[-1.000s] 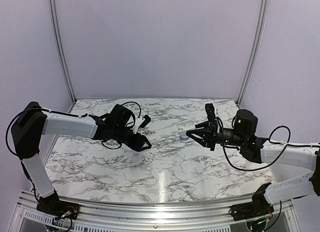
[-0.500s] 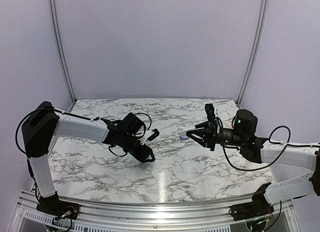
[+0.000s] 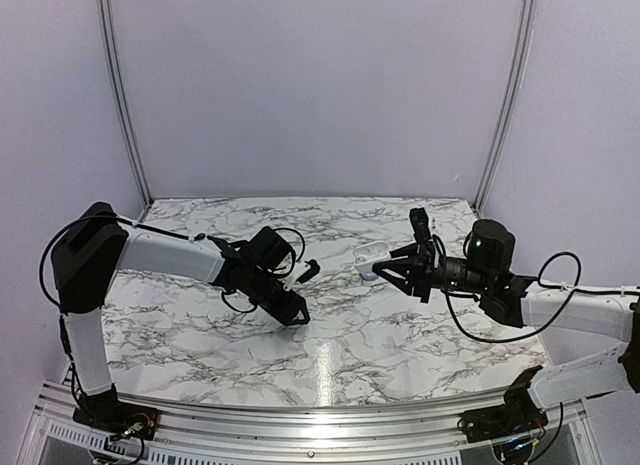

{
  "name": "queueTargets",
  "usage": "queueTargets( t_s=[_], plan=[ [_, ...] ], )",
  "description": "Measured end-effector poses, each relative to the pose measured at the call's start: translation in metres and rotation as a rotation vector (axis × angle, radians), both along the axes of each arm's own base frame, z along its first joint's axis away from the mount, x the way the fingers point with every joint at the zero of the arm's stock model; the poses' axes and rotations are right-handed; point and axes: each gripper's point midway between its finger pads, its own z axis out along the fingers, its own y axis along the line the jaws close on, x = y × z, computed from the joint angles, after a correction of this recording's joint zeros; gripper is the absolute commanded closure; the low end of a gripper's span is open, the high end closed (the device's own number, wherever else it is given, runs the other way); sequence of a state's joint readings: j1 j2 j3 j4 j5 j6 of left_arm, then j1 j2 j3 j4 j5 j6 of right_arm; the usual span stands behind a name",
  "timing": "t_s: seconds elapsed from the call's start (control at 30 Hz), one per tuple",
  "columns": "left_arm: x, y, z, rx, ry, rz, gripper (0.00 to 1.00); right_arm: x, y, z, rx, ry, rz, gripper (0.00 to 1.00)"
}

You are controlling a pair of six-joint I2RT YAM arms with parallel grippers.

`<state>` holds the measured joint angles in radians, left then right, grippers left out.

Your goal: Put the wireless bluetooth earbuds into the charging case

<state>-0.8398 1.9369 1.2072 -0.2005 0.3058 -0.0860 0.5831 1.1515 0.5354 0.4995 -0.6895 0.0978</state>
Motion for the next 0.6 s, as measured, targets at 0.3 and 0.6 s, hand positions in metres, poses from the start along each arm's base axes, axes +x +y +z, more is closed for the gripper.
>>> queueTargets(
  t_s=[0.3, 0.6],
  plan=[
    [0.004, 0.004, -0.003, 0.025, -0.017, 0.012, 0.61, 0.0, 0.0, -0.001, -0.002, 0.001, 0.0, 1.0],
    [0.011, 0.016, -0.01, 0.093, -0.061, 0.029, 0.69, 0.0, 0.0, -0.002, -0.005, 0.002, -0.001, 1.0]
  ],
)
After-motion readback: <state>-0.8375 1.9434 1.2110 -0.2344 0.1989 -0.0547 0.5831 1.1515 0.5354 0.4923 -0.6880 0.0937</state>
